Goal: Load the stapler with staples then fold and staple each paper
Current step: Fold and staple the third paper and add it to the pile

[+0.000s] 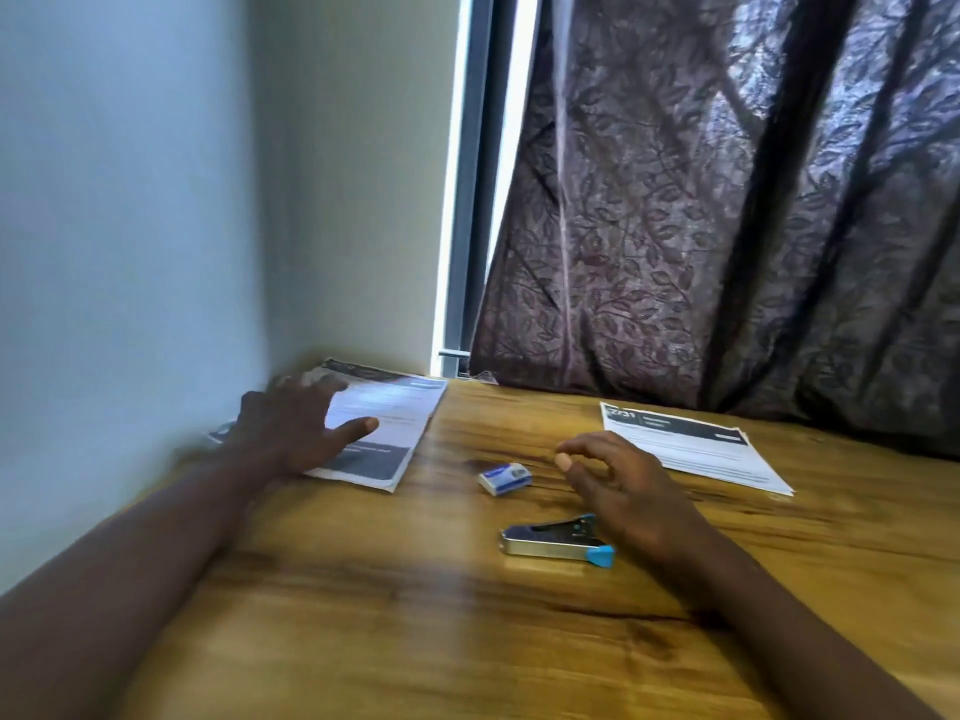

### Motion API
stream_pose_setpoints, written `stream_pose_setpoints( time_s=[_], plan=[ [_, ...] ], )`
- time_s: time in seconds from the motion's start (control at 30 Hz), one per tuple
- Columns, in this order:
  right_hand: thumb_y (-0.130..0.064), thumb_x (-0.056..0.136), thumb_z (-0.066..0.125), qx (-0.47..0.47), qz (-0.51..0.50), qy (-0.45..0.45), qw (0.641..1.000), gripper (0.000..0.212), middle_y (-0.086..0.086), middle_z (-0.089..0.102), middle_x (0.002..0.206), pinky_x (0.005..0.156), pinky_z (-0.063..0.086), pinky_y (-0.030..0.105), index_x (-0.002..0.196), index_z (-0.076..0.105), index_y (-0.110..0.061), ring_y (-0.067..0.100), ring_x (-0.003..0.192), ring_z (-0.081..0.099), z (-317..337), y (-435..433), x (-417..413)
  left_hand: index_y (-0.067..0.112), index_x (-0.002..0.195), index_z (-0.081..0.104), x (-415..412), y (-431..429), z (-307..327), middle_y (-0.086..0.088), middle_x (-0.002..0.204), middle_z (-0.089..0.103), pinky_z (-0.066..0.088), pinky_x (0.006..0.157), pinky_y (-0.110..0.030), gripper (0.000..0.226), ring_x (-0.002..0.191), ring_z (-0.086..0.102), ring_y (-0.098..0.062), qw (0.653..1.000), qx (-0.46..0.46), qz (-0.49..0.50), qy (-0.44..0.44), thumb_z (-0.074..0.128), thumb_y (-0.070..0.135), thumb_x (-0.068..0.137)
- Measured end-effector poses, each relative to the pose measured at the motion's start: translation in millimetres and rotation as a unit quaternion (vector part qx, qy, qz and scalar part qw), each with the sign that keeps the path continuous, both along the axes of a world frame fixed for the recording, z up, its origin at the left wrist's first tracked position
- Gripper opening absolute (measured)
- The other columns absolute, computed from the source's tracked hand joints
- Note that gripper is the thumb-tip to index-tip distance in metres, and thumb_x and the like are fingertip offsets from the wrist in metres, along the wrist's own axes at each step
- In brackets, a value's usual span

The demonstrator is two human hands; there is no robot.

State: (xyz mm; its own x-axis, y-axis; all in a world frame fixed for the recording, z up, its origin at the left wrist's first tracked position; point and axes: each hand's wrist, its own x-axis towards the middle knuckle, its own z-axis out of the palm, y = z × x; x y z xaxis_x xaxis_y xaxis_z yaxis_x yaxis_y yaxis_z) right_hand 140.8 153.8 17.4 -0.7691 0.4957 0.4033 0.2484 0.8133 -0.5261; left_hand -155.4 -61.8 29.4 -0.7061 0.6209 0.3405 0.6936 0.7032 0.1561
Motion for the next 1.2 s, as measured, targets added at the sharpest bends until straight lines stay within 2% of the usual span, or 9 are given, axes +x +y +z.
stream_pose_setpoints(
  time_s=[0.17,0.33,0.53,0.6,0.67,0.8,1.0,1.1,1.2],
  plan=[
    [-0.044,0.096,0.061,0.009,-0.021,-0.025,0.999,0.025,-0.016,0.065,0.112,0.079,0.042,0.017,0.114,0.071,-0.031,0.004,0.107,0.058,10.2,-3.1,-38.7,0.030,0.150,0.040,-18.9,1.3,-10.7,-0.002,0.156,0.046,0.037,0.109,-0.052,0.086,0.140,0.042,-0.030,0.993,-0.059,0.073,-0.075,0.036,0.086,0.085],
    [-0.033,0.095,0.065,0.007,-0.028,-0.044,0.999,0.017,-0.005,0.072,0.101,0.075,0.050,0.022,0.105,0.074,-0.022,0.012,0.095,0.066,27.8,-19.5,-89.6,0.027,0.143,0.047,-10.7,8.6,-11.6,-0.006,0.157,0.042,0.029,0.113,-0.056,0.087,0.146,0.035,-0.028,0.993,-0.087,0.057,-0.053,0.036,0.087,0.083],
    [-0.038,0.093,0.064,-0.092,-0.106,-0.128,0.982,0.027,0.004,0.060,0.075,0.058,0.038,0.028,0.077,0.062,-0.015,0.017,0.066,0.054,40.2,-38.9,-160.3,0.028,0.143,0.048,-5.5,14.1,-11.3,-0.009,0.159,0.039,0.028,0.114,-0.055,0.094,0.148,0.030,-0.031,0.994,-0.069,0.045,-0.068,0.043,0.091,0.075],
    [-0.037,0.089,0.066,-0.129,-0.136,-0.136,0.973,0.027,0.008,0.065,0.098,0.060,0.043,0.027,0.097,0.061,-0.013,0.020,0.085,0.061,40.7,-41.4,-179.4,0.028,0.143,0.049,-4.9,14.3,-10.6,-0.010,0.158,0.039,0.028,0.114,-0.054,0.094,0.148,0.030,-0.031,0.995,-0.065,0.046,-0.061,0.043,0.092,0.074],
    [-0.039,0.081,0.069,-0.165,-0.163,-0.139,0.963,0.070,0.014,0.060,0.131,0.077,0.053,0.033,0.138,0.046,-0.006,0.028,0.111,0.062,39.7,-38.9,-196.5,0.028,0.143,0.049,-3.8,14.8,-9.3,-0.010,0.157,0.040,0.028,0.114,-0.053,0.093,0.147,0.031,-0.031,0.995,-0.057,0.045,-0.062,0.046,0.090,0.074],
    [-0.027,0.076,0.082,-0.218,-0.178,-0.124,0.951,0.097,0.018,0.055,0.137,0.088,0.054,0.038,0.153,0.027,-0.005,0.030,0.111,0.060,35.0,-32.7,-214.8,0.026,0.145,0.046,-2.1,14.3,-7.7,-0.011,0.155,0.042,0.031,0.112,-0.053,0.085,0.146,0.034,-0.031,0.996,-0.012,0.052,-0.074,0.049,0.083,0.081],
    [0.008,0.080,0.075,-0.318,-0.110,0.034,0.941,0.062,0.016,0.061,0.127,0.086,0.051,0.034,0.137,0.056,-0.007,0.028,0.107,0.060,42.5,-28.5,-202.7,0.020,0.144,0.041,-5.4,10.5,-3.8,-0.011,0.148,0.048,0.039,0.108,-0.046,0.069,0.137,0.043,-0.033,0.990,0.099,0.055,-0.087,0.056,0.060,0.090],
    [0.011,0.084,0.069,-0.335,-0.037,0.111,0.935,0.055,0.018,0.061,0.121,0.080,0.059,0.033,0.133,0.061,-0.014,0.028,0.102,0.064,56.1,-36.6,-185.1,0.021,0.147,0.038,-6.0,11.5,-2.9,-0.011,0.150,0.044,0.040,0.108,-0.045,0.067,0.135,0.045,-0.032,0.986,0.147,0.018,-0.078,0.059,0.051,0.091],
    [0.007,0.088,0.067,-0.341,0.020,0.150,0.928,0.035,0.021,0.067,0.117,0.075,0.062,0.031,0.118,0.070,-0.011,0.030,0.101,0.069,69.4,-42.4,-162.7,0.023,0.156,0.021,-2.9,11.9,0.3,-0.008,0.156,0.037,0.034,0.114,-0.050,0.076,0.142,0.038,-0.031,0.985,0.164,-0.045,-0.012,0.055,0.052,0.095]
  ],
)
